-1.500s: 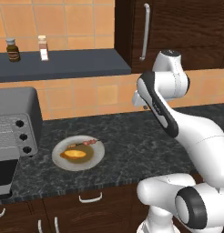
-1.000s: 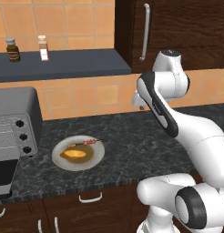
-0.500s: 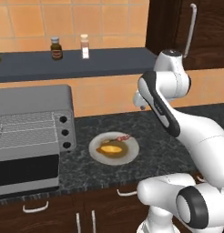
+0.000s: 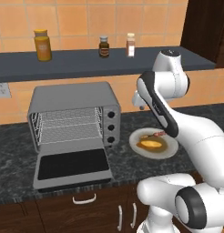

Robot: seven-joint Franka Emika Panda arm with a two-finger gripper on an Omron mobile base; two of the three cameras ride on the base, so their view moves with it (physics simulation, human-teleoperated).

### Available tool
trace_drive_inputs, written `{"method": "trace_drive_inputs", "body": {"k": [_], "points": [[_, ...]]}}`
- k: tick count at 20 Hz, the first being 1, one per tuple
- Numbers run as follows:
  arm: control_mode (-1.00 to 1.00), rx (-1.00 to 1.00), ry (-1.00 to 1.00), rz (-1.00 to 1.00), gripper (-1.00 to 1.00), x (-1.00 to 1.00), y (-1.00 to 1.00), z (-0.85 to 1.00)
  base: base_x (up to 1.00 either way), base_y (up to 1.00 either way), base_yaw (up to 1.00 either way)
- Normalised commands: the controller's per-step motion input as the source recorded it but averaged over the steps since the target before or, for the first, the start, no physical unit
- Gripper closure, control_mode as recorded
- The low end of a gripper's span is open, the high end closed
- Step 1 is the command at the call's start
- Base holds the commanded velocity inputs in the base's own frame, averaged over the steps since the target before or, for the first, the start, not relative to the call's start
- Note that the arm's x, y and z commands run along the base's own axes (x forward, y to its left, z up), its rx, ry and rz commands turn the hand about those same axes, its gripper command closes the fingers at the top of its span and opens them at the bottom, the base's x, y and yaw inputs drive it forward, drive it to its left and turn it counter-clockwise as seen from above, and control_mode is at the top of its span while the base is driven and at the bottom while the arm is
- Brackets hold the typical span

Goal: Pick up the kebab skewer and baguette bread, and place them inside the toaster oven. Close the toaster oven door and start by setting the timer.

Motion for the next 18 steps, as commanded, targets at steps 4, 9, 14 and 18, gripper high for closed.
{"method": "trace_drive_inputs", "body": {"k": [4,9,14,18], "points": [[1.00,0.00,0.00,0.00,-1.00,0.00,0.00,0.00,0.03,0.12,0.00],[1.00,0.00,0.00,0.00,-1.00,0.00,0.00,0.00,0.00,0.00,0.00],[-1.00,0.00,0.00,0.00,-1.00,0.00,0.00,0.00,0.00,0.00,0.00],[-1.00,0.00,0.00,0.00,-1.00,0.00,0.00,0.00,0.00,0.00,0.00]]}}
